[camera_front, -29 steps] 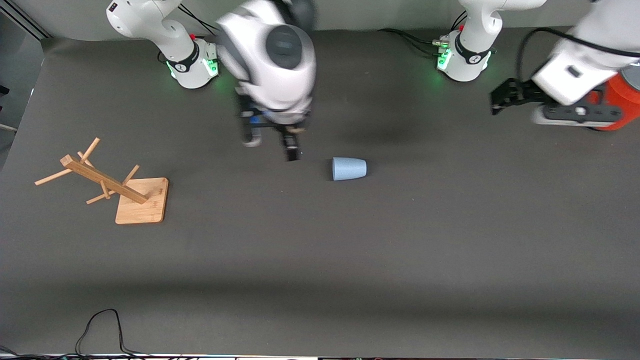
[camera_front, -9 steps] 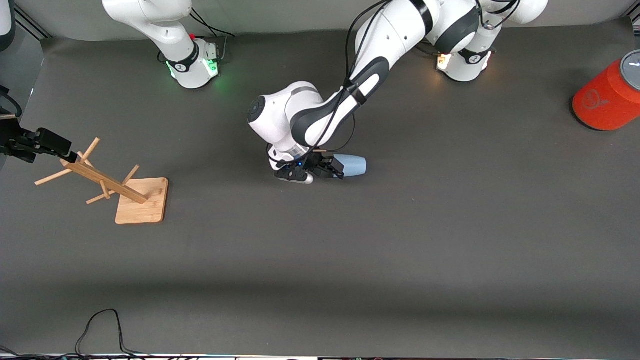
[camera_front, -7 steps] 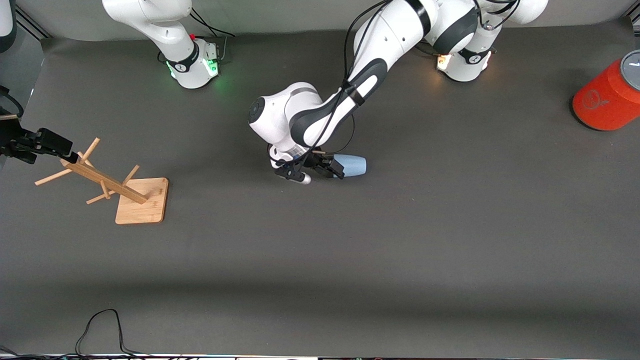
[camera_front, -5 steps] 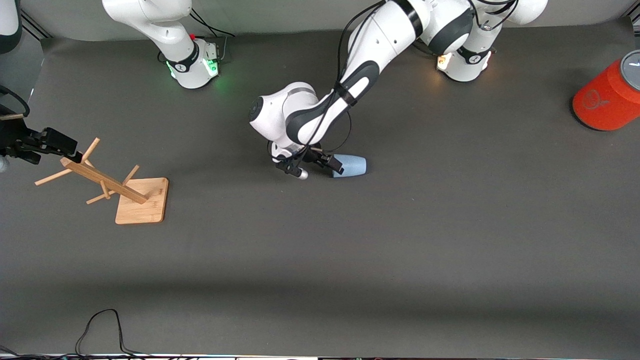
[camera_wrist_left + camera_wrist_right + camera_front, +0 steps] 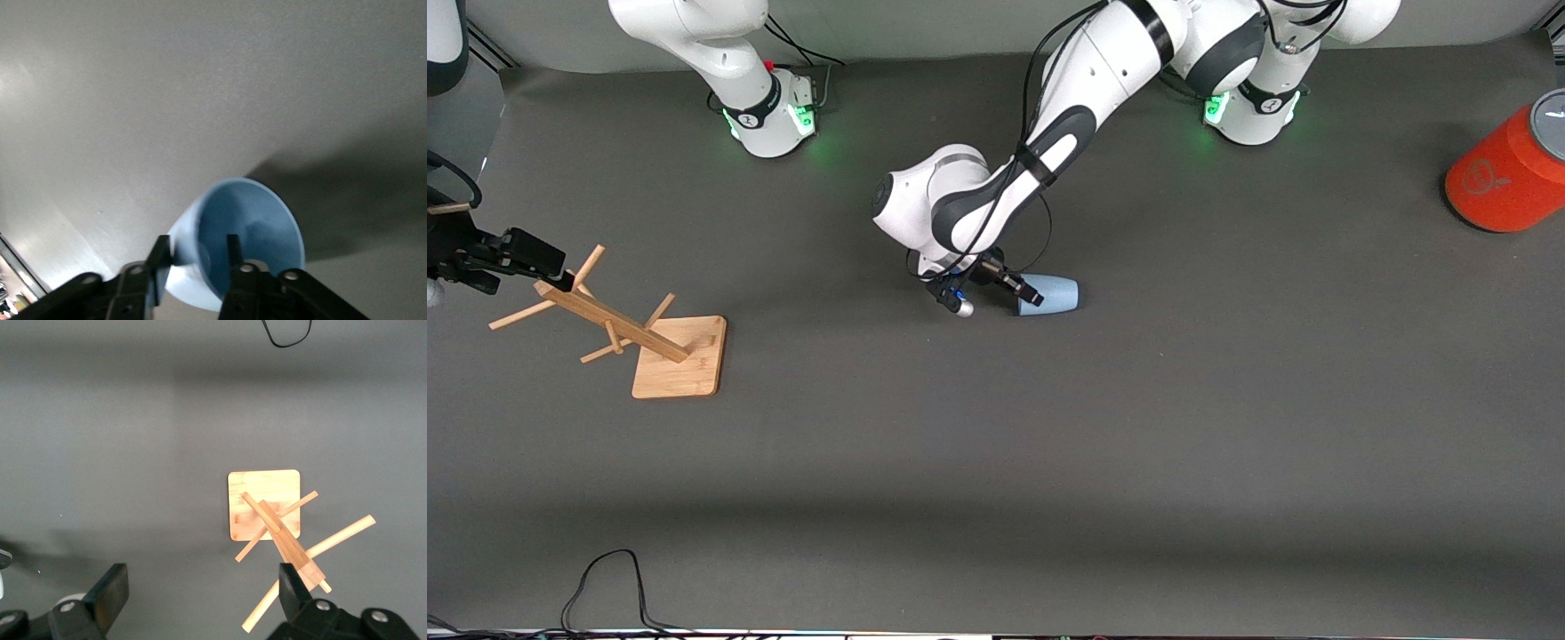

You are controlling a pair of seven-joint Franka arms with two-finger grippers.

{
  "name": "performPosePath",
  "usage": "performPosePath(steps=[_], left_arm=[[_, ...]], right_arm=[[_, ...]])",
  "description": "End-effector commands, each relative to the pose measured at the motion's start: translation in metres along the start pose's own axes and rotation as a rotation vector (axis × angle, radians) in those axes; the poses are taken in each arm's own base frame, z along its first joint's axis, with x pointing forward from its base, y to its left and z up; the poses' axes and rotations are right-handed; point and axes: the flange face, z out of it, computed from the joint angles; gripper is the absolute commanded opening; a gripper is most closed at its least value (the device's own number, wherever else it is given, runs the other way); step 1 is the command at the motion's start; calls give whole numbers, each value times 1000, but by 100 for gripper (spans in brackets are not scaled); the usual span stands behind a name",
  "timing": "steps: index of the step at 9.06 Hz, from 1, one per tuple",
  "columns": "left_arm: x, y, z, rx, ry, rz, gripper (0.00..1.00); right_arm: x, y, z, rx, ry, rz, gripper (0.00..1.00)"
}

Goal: Rotate and upright cup with both arms
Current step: 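Grasp the cup with the left gripper and rotate it upright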

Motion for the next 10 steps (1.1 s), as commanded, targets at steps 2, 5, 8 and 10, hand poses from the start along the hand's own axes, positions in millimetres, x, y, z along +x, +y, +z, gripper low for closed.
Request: performPosePath(steps=[2, 5, 8, 10], left_arm=[[-8, -20, -16, 36, -10, 72, 0], [-18, -101, -55, 2, -21, 29, 0], [-43, -210, -104, -259, 6, -292, 0], [-87, -326, -131, -455, 71, -431, 0]], right_arm=[[4, 2, -5, -3, 28, -21, 100], [12, -16, 6, -13, 9, -54, 100], [12, -9, 4, -56, 10, -44, 100], [11, -4, 5, -53, 4, -25, 100]])
